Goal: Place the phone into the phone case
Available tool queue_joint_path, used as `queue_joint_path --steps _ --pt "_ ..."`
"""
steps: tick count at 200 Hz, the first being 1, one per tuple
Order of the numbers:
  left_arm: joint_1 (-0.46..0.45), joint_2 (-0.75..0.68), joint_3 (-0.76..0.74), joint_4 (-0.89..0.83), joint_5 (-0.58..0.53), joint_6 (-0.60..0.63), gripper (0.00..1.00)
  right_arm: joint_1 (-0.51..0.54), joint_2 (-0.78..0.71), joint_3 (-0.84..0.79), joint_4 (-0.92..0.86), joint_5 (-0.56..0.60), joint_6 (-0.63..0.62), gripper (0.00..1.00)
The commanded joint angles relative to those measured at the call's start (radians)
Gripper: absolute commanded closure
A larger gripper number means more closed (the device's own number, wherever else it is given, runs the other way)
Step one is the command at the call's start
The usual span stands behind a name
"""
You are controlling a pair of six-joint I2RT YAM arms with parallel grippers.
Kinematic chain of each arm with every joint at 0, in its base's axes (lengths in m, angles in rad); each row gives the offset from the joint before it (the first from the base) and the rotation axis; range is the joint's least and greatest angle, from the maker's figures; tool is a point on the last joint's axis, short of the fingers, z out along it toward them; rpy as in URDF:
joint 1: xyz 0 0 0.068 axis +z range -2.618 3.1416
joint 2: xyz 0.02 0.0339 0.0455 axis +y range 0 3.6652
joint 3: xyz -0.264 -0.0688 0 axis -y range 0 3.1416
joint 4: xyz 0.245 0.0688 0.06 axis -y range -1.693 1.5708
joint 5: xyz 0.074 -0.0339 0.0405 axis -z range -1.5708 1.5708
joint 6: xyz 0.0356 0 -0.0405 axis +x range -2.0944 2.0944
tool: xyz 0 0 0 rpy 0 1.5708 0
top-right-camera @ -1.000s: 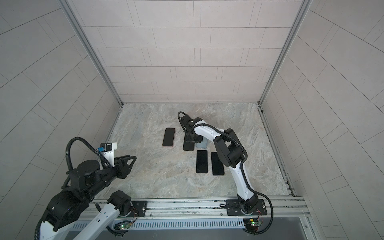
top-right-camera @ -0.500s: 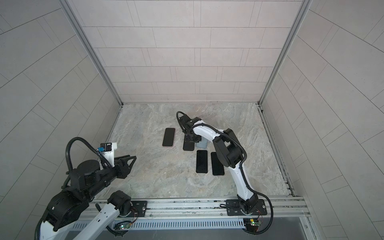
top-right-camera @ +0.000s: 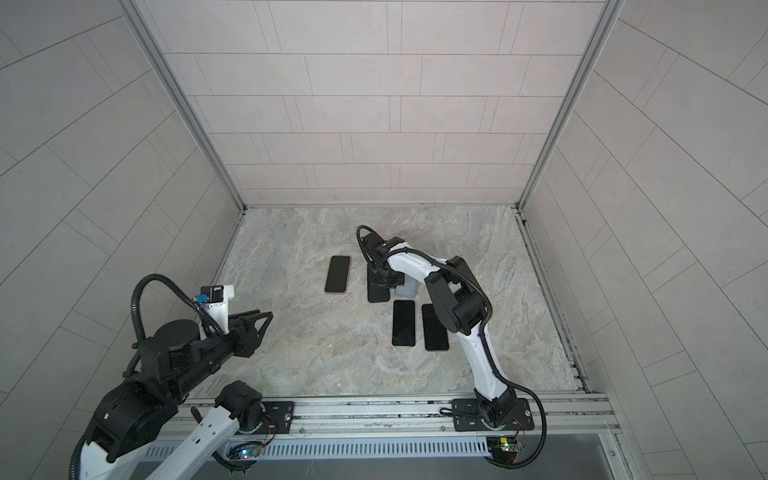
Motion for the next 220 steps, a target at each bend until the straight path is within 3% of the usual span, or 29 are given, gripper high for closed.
queue_joint_path --steps 1,56,120,164,220 --pt "0.006 -0.003 -0.003 0.015 -0.007 0.013 0.62 -0.004 0.004 -0.029 -0.047 0.026 0.011 1.00" --pt "0.006 0.001 -0.004 0.013 -0.010 0.012 0.61 0.042 -0.056 -0.029 -0.068 0.021 -0.126 1.00" --pt "0.006 0.008 -0.004 0.013 -0.013 0.013 0.62 0.316 -0.248 -0.250 -0.027 -0.001 -0.377 1.00" --pt "0.006 0.012 -0.004 0.012 -0.017 0.012 0.62 0.452 -0.288 -0.358 0.037 -0.095 -0.399 1.00" --pt "0.006 0.014 -0.004 0.009 -0.025 0.007 0.62 0.475 -0.256 -0.322 0.031 -0.083 -0.423 1.00"
